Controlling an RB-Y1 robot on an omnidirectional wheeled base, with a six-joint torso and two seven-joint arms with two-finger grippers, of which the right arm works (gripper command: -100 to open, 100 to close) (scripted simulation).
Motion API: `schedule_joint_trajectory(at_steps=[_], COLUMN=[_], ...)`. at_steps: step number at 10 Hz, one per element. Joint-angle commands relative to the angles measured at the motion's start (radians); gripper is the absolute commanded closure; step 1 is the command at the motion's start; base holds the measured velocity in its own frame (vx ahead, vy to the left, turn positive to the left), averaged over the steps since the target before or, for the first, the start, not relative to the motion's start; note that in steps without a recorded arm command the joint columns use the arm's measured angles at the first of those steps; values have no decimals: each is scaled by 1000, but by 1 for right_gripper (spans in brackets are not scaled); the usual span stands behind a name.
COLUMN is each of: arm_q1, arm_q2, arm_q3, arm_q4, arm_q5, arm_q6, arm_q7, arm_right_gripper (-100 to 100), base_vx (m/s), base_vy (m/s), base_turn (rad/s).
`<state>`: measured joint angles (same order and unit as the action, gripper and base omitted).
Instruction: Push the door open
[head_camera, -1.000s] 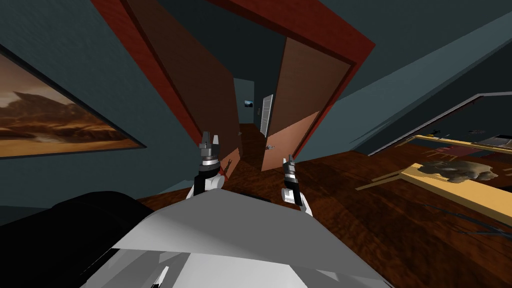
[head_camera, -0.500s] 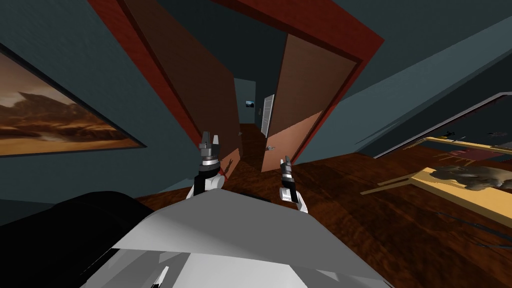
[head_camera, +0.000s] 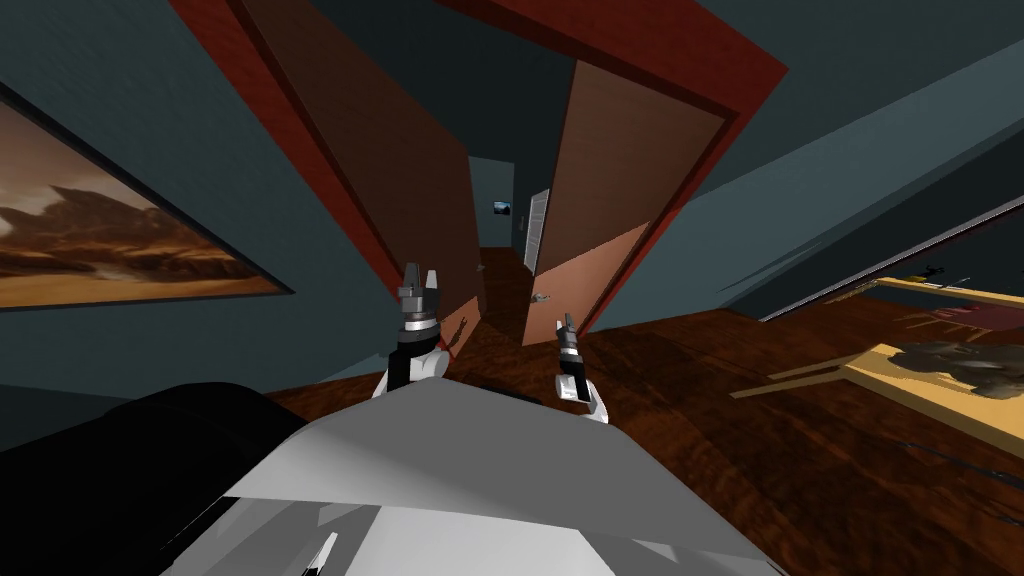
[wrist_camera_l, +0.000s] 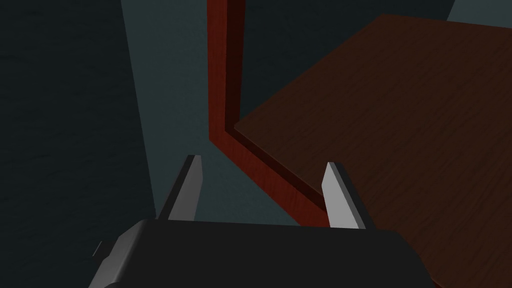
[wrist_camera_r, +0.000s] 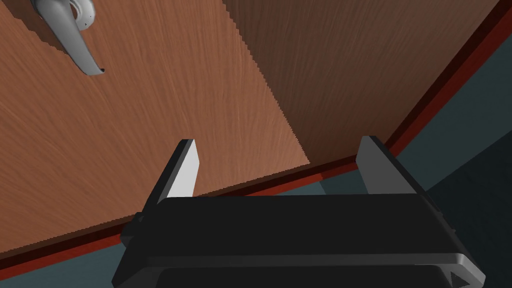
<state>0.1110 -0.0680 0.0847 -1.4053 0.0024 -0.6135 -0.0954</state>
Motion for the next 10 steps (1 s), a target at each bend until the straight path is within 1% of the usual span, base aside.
schedule_joint_trajectory(at_steps=[1, 2, 3, 4, 5, 6, 7, 8, 9, 10], arm_q1=[-30, -30, -55, -55, -79, -79, -104, -104, -128, -128], arm_q2=[-1, -1, -1, -1, -2, -2, -2, -2, -2, -2], arm_q3=[6, 6, 11, 11, 16, 16, 22, 22, 27, 27], arm_q4=[50, 69, 104, 126, 158, 182, 212, 238, 273, 294], arm_q5=[-2, -2, -5, -5, -7, -7, -9, -9, -11, -11], arm_q6=[-14, -14, -30, -30, -47, -47, -63, -63, -79, -79], arm_q7=[0, 0, 0, 0, 0, 0, 0, 0, 0, 0], arm_right_gripper=[-100, -100, -100, -100, -100, -100, -100, -100, -100, -100], base_vx=[54, 45, 48, 42, 50, 37, 37, 35, 50, 39], base_vy=[-56, -46, -41, -40, -43, -38, -42, -45, -53, -44], base_turn=[48, 37, 50, 37, 61, 30, 50, 30, 52, 31])
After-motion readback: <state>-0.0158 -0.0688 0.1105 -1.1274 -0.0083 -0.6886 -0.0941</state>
